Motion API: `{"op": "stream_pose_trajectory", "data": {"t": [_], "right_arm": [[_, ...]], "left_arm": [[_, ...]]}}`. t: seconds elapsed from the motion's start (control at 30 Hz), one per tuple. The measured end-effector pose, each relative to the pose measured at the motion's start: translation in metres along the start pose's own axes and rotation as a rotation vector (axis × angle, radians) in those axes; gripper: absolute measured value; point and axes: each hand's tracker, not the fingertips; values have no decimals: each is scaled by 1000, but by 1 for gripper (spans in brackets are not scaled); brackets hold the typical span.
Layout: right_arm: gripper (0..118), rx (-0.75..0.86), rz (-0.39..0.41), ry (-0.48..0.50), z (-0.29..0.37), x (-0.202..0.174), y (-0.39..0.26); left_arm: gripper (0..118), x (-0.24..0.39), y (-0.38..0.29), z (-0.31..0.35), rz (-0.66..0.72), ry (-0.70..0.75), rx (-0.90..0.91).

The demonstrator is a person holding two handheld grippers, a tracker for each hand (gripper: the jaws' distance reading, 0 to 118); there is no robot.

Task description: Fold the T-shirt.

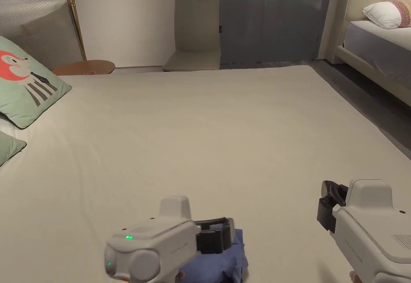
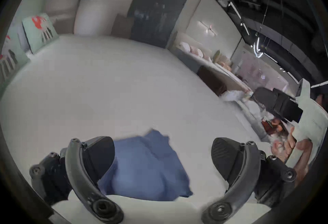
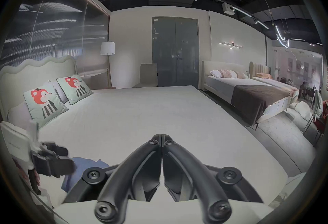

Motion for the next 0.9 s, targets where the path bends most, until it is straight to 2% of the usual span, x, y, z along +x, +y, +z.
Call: {"op": "stream_pose_trajectory", "data": {"t": [0.07, 0.13, 0.17, 0.2, 0.23, 0.33, 0.9], "right_arm": [[0, -1, -8, 8, 0, -1, 0], [0, -2, -18, 12, 1, -2, -1], [0, -3, -18, 14, 1, -3, -1], [0, -4, -17, 15, 1, -4, -2], [0, -4, -18, 16, 2, -4, -2], [0, -5, -20, 22, 1, -4, -3], [0, -23, -44, -36, 10, 28, -17]], "left_arm": [[101, -4, -5, 12, -60, 101, 87], [66, -6, -13, 17, -122, 191, 111], [45, -6, -15, 15, -142, 223, 102], [17, -8, -20, 12, -157, 247, 79], [0, -7, -24, 7, -163, 251, 55], [0, -5, -40, -8, -156, 260, -38], [0, 69, -103, -90, -138, 103, -201]]}}
